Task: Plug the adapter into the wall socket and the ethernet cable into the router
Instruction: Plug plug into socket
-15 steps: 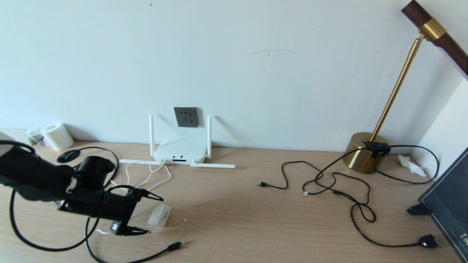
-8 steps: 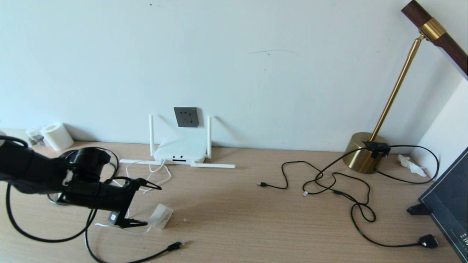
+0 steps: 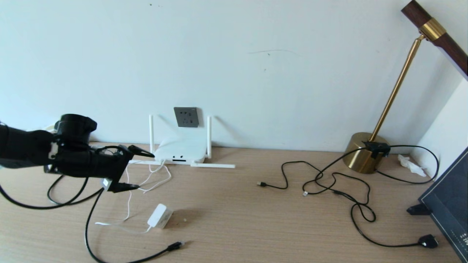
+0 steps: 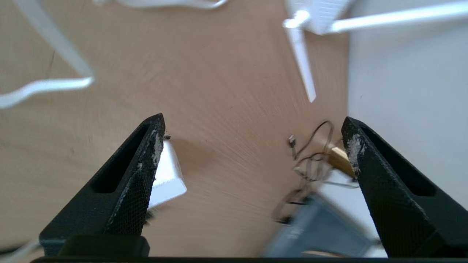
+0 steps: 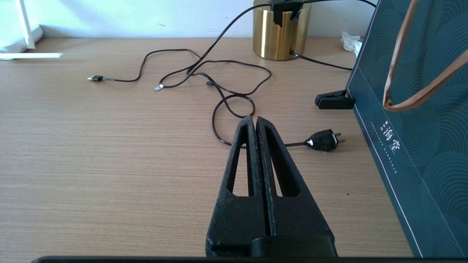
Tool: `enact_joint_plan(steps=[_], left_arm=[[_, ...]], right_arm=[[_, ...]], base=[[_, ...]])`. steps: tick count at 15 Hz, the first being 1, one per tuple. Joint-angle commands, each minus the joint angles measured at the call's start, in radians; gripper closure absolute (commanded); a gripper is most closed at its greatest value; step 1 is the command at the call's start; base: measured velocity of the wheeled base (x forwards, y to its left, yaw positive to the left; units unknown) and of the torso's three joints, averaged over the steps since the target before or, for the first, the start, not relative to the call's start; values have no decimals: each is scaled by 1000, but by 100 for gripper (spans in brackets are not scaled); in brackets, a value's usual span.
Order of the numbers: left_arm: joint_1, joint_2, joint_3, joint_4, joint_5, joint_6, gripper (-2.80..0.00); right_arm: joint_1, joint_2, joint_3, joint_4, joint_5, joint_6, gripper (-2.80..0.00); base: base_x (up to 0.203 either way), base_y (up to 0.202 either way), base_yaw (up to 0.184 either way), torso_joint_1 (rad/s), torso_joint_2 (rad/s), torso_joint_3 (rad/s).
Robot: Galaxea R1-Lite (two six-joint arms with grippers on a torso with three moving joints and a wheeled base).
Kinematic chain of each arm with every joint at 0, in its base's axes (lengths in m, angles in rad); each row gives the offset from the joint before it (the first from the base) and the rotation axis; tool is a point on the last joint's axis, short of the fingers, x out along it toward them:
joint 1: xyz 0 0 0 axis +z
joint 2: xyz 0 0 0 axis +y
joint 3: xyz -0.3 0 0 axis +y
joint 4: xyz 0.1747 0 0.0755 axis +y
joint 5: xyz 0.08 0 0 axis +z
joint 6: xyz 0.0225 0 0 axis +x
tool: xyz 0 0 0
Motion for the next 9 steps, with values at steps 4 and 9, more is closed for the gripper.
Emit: enact_joint_plan(steps=[4,9], left_arm=[[-115,-133,58,-14,179,696,-280],[-297,-174,362,-248,236,1127,-280]], right_arm=[[0,2,0,-1,0,0,0],[0,2,0,-1,0,0,0]], base=[[0,0,0,0,0,0],[0,0,0,0,0,0]])
